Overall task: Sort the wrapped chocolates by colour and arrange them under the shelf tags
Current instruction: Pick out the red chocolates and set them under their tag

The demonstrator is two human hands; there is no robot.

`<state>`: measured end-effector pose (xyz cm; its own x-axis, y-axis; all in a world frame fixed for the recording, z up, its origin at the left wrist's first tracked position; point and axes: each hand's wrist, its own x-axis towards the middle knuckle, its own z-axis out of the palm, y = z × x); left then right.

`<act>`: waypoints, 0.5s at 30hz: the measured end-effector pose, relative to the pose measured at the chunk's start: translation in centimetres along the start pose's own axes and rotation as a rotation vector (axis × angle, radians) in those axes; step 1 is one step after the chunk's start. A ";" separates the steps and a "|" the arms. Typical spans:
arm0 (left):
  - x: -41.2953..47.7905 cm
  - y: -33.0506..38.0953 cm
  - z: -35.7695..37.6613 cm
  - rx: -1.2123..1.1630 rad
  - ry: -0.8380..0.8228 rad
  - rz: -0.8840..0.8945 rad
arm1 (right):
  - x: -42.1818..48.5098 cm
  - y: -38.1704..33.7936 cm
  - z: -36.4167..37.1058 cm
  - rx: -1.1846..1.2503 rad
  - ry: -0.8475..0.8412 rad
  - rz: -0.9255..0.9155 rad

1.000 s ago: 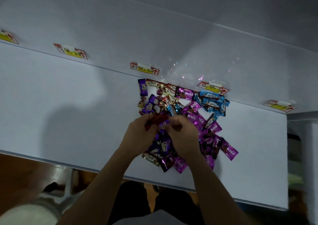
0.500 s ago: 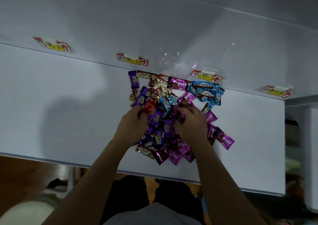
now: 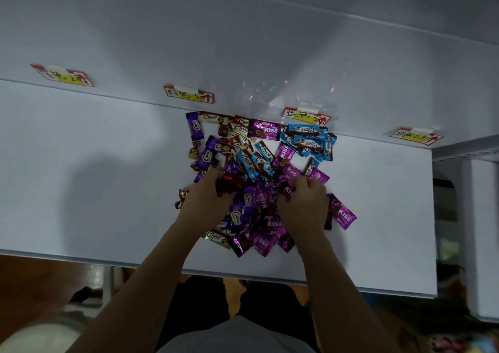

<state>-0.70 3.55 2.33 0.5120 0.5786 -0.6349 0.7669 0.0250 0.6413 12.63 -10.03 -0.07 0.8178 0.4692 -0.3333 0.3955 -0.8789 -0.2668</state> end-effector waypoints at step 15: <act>0.0 0.5 -0.9 -0.016 0.155 0.037 | 3.4 -4.1 0.6 -0.107 -0.268 -0.362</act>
<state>-0.67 4.33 3.03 0.4732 0.6979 -0.5376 0.7419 0.0135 0.6704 13.54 -4.75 -0.67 0.4873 0.7412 -0.4618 0.6883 -0.6514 -0.3193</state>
